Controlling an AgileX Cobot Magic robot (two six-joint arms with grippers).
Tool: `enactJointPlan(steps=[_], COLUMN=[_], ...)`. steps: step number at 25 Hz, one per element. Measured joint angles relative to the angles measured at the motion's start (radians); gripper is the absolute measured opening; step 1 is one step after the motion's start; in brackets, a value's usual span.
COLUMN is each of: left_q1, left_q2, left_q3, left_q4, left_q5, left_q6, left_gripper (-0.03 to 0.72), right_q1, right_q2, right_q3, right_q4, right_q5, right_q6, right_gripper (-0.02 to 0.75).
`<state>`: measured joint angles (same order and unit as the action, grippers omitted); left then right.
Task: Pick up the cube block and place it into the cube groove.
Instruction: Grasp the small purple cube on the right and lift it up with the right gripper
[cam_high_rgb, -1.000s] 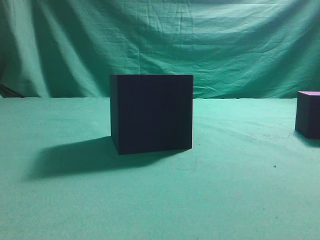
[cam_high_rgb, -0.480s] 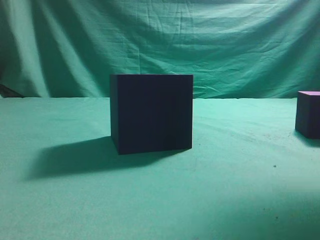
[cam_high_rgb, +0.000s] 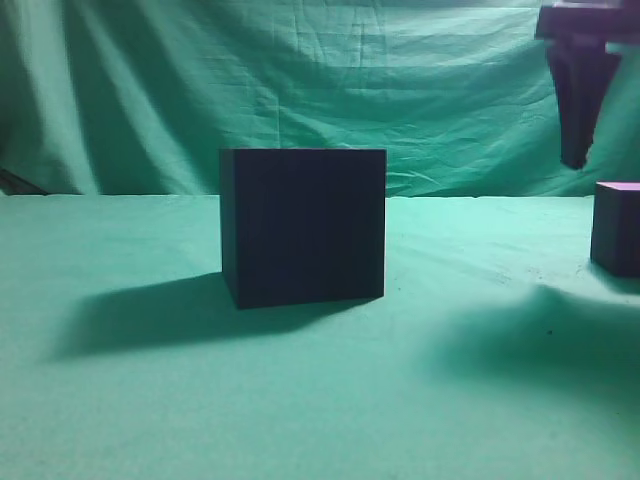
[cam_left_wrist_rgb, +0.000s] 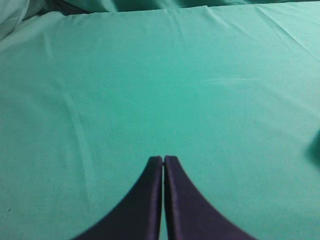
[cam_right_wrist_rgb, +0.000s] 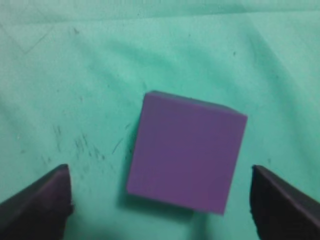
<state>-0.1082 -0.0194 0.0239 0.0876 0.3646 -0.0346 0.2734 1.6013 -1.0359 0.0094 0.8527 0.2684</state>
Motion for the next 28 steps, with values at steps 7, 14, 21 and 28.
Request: enactJointPlan(steps=[7,14,21,28], left_q1=[0.000,0.000,0.000,0.000], left_q2=[0.000,0.000,0.000,0.000], left_q3=[0.000,0.000,0.000,0.000], left_q4=[0.000,0.000,0.000,0.000], left_q5=[0.000,0.000,0.000,0.000], left_q6=[0.000,0.000,0.000,0.000], left_gripper=[0.000,0.000,0.000,0.000], right_q1=[0.000,0.000,0.002,0.002], right_q2=[0.094,0.121,0.121,0.097], right_q3=[-0.002,-0.002,-0.016,-0.185], right_q4=[-0.025,-0.054,-0.067,-0.069], right_q5=[-0.073,-0.091,-0.058,0.094], right_q6=[0.030,0.036,0.069,0.035], right_gripper=[0.604,0.452,0.426,0.426])
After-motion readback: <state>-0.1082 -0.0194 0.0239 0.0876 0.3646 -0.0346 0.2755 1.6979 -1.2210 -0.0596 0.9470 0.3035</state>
